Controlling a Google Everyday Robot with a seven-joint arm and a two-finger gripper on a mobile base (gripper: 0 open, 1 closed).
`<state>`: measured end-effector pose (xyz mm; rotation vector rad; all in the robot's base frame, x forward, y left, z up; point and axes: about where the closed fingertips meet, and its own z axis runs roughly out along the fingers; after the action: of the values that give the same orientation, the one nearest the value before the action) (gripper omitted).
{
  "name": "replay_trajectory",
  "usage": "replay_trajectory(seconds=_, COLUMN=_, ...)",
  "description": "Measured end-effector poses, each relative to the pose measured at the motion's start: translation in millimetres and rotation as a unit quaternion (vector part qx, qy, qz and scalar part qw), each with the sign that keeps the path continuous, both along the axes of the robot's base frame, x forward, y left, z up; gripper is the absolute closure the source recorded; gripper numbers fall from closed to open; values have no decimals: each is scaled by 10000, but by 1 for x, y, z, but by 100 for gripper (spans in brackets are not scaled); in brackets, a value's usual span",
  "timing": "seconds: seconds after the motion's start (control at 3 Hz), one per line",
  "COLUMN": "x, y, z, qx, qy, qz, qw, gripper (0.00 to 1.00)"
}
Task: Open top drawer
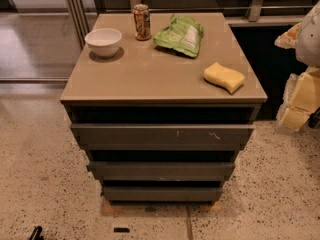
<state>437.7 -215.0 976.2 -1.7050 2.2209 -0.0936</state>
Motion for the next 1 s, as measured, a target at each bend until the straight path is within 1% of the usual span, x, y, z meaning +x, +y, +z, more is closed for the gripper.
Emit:
replay_trajectory(seconds=0.33, x=-17, y=6, z=-26, qx=519, qy=-32, qz=-213, qw=9984, gripper=0)
replay_trajectory(seconds=0.67, x=-45, y=9, z=-75, qx=1362, qy=38, qz=-838, qw=9871, gripper=0)
replay_trajectory(seconds=1.0, x=-46, y=18, z=-158, qx=2211, qy=365, qz=-1386, qw=9647, gripper=0)
